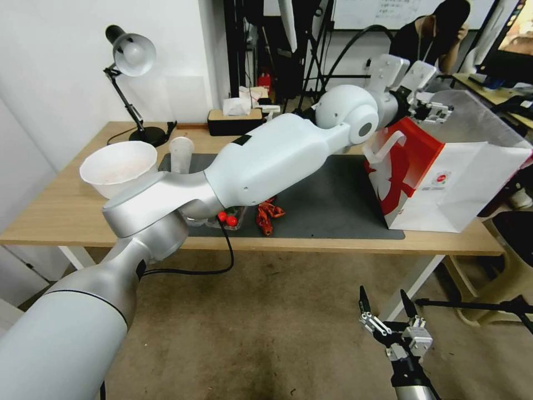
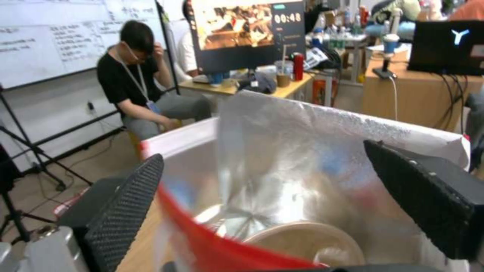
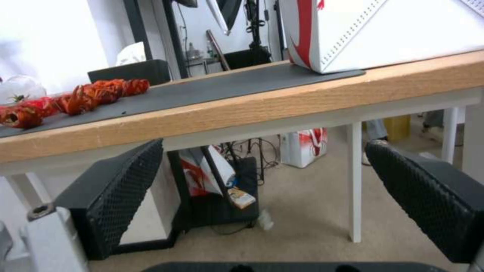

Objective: Pick up the trash from the table and place it into the takeout bag.

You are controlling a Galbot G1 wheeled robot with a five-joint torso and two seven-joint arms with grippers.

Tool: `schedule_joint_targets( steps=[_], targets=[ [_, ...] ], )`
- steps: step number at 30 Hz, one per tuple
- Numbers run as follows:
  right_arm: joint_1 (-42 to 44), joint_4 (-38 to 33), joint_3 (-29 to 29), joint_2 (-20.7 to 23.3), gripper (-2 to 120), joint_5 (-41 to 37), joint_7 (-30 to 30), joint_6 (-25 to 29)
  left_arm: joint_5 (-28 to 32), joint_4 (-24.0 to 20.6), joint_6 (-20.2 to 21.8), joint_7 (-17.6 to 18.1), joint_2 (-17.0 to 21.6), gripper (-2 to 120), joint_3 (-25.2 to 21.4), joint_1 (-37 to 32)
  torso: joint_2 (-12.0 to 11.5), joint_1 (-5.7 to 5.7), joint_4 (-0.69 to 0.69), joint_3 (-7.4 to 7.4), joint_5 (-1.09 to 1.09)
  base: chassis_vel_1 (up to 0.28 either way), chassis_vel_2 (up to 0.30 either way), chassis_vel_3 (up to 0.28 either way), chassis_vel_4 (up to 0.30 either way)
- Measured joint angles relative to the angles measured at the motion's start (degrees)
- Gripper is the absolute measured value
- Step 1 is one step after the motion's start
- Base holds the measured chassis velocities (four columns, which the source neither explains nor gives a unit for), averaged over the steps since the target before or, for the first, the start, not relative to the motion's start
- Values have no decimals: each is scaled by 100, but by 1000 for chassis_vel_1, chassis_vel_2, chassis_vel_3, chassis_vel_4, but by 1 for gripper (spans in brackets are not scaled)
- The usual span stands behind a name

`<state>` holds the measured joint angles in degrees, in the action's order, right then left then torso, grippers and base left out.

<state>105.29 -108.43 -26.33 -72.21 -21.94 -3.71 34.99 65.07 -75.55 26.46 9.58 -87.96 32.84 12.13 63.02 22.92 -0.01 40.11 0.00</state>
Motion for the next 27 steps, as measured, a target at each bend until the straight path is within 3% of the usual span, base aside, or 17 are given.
schedule_joint_targets(
  steps=[5, 8, 13, 16, 24, 27],
  targets=[
    [-5, 0, 8, 20, 100, -2, 3, -3, -9, -485, 108, 69, 444, 100, -220, -242, 0, 0, 1, 0, -1, 0, 0, 0, 0],
    [-13, 16, 49, 14, 100, -3, 10, -5, -48, -947, 181, 214, 977, 100, -568, -667, 0, 0, 1, 0, -2, 0, 0, 0, 0],
    [-14, 18, 72, 9, 100, -2, 20, -6, -255, -1331, 214, 300, 1444, 100, -968, -1161, 1, 0, 1, 0, -3, 0, 0, 0, 0],
    [18, -4, 89, -3, 100, 10, 50, -6, -586, -1683, 212, 303, 1897, 100, -1463, -1843, 0, 0, 1, 0, -2, 0, 0, 0, 0],
    [35, -73, 108, 2, 100, 24, 94, -5, -1336, -2217, 1, 91, 2469, 100, -2306, -3200, 1, 0, 2, 0, -2, 0, 0, 0, 0],
    [36, -79, 119, 12, 100, 30, 110, -7, -1840, -2514, -234, -32, 2671, 100, -2928, -4117, 1, 0, 0, 0, -1, 0, 0, 0, 0]
  ],
)
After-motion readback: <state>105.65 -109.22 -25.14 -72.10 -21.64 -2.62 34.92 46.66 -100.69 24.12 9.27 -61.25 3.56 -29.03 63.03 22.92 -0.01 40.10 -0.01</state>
